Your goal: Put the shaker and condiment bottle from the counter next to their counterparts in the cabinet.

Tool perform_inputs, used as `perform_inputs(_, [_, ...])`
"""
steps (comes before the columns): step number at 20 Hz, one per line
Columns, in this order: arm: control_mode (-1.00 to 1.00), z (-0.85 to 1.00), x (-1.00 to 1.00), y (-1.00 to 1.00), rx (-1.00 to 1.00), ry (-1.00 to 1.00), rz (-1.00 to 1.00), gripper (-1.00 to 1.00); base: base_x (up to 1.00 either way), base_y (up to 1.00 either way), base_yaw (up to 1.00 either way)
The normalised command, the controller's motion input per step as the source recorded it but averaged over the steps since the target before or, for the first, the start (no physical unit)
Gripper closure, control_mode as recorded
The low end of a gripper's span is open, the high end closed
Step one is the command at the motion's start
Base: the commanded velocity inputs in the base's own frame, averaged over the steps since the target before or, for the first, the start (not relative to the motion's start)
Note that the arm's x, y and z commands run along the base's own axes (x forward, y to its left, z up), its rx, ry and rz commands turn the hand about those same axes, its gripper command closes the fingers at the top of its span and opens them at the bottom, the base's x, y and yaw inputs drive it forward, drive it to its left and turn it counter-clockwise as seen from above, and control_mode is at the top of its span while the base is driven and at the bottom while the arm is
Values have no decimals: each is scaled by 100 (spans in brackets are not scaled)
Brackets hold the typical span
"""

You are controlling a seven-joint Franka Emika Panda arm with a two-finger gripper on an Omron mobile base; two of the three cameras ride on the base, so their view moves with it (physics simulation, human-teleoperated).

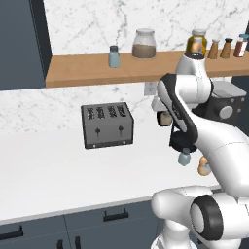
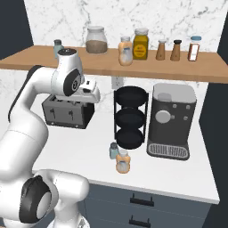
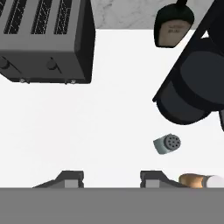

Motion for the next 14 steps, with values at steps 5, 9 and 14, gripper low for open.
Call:
perform_inputs(5, [-100, -1, 0, 0, 0, 0, 0, -100, 0, 0, 0])
perform_inputs(9, [-100, -6, -14, -29, 0, -1, 0, -100, 0, 0, 0])
perform_inputs(14, [-100, -11, -41, -81, 5, -7, -10, -100, 0, 0, 0])
